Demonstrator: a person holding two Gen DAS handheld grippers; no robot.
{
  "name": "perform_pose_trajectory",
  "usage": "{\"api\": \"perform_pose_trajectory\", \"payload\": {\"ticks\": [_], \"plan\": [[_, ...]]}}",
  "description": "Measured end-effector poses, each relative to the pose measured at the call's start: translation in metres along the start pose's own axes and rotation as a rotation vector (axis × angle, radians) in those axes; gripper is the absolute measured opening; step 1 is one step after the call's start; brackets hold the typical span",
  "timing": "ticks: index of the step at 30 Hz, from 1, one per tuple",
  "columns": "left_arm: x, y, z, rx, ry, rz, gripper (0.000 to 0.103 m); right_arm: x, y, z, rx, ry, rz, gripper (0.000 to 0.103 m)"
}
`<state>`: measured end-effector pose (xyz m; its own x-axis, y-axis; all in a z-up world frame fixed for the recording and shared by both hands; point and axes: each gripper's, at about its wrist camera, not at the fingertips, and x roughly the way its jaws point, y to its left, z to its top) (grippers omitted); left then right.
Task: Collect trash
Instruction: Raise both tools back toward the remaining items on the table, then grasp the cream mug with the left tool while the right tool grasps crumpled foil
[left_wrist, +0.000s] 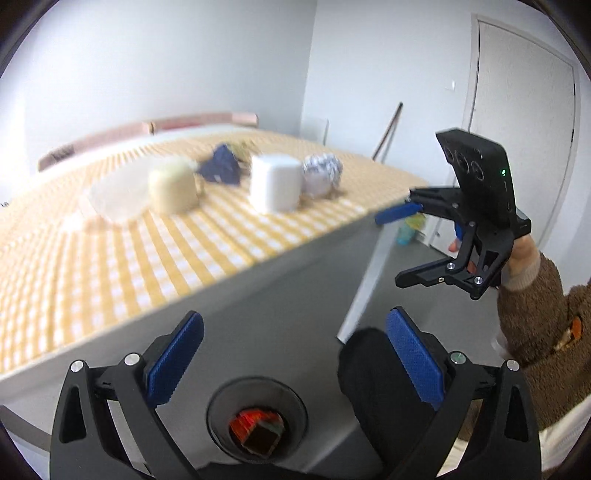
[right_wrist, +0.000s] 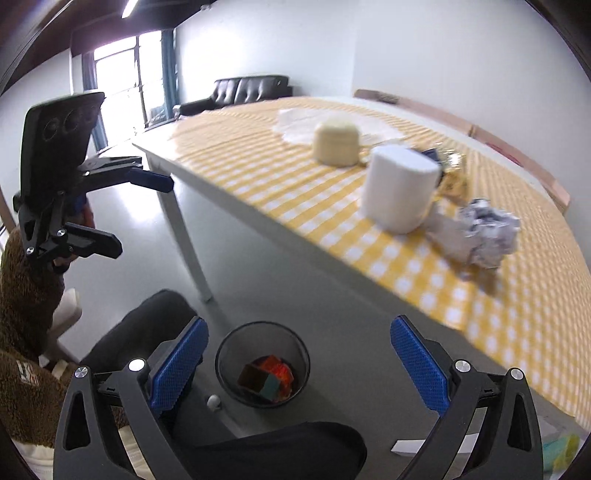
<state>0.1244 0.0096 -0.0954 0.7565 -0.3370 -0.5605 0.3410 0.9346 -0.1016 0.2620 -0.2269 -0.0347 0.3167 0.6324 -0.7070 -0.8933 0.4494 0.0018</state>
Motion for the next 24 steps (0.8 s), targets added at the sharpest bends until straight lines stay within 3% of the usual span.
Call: {"api": "perform_pose_trajectory", "payload": {"ticks": [5, 11, 21, 24], "plan": [[0.005, 0.009, 0.022, -0.017, -0.022, -0.004, 0.099, -0.008, -0.023, 0.0, 0.053, -0.028, -0.022, 0.1], [0.025, 0.025, 0.051, -0.043, -0.033, 0.046, 0.099, -0.02, -0.049, 0.003, 0.094, -0.088, -0.025, 0.1], [0.082, 0.066, 0.107, -0.025, 0.049, 0.156, 0.099, -0.012, -0.106, 0.014, 0.187, -0.145, -0.107, 0.1], [0.1, 0.078, 0.123, -0.019, 0.078, 0.2, 0.099, -0.008, -0.122, 0.02, 0.229, -0.149, -0.067, 0.1]]}}
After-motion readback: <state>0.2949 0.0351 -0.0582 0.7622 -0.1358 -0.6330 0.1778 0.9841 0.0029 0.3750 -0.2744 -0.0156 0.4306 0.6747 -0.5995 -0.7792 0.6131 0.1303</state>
